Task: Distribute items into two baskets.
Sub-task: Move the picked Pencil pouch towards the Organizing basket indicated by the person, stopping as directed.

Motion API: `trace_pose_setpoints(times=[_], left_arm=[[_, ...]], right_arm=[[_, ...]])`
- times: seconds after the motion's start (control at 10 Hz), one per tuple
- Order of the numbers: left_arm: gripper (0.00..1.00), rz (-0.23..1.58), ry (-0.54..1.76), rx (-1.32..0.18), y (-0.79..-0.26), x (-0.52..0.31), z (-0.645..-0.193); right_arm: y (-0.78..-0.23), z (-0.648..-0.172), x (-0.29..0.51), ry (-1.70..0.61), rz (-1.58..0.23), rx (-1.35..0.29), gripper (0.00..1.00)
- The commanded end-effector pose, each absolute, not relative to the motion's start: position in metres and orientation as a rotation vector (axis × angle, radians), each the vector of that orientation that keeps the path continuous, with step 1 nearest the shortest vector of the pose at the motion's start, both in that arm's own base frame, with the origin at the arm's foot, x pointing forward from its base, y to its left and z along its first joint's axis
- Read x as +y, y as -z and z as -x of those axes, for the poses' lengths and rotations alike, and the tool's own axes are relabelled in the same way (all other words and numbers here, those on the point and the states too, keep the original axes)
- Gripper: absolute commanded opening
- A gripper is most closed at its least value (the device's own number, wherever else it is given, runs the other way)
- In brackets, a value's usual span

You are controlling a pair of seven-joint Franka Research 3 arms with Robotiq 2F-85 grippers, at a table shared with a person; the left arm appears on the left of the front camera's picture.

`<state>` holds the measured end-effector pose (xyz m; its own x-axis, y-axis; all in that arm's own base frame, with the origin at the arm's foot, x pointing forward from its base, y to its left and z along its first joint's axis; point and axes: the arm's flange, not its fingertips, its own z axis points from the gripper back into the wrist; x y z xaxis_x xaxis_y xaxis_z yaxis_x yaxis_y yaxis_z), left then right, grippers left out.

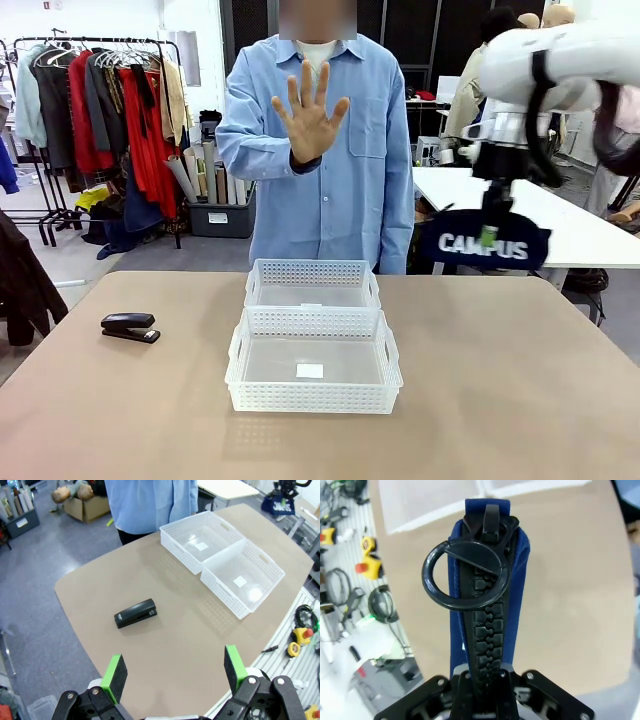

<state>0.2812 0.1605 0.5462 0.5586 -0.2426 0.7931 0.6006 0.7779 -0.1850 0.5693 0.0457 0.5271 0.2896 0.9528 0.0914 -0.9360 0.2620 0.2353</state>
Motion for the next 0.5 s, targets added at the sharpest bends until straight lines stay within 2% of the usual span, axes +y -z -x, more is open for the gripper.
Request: trace_pose_setpoints(times=[0.0,0.2,0.4], left_arm=[[1.0,0.478,0.535,-0.852,-0.546,0.161,-0.281],[1.0,0.478,0.535,-0.852,-0.546,0.161,-0.281],[1.0,0.478,0.535,-0.852,-0.546,0.161,-0.281]], right_arm=[[-0.52,-0.538,0.048,-1.283,-0.323,0.067,0.0],[-0.524,-0.532,0.044,-1.32,-0.346,0.066,0.0],[-0.524,-0.542,0.035,-1.257,-0.3,0.093,0.0]])
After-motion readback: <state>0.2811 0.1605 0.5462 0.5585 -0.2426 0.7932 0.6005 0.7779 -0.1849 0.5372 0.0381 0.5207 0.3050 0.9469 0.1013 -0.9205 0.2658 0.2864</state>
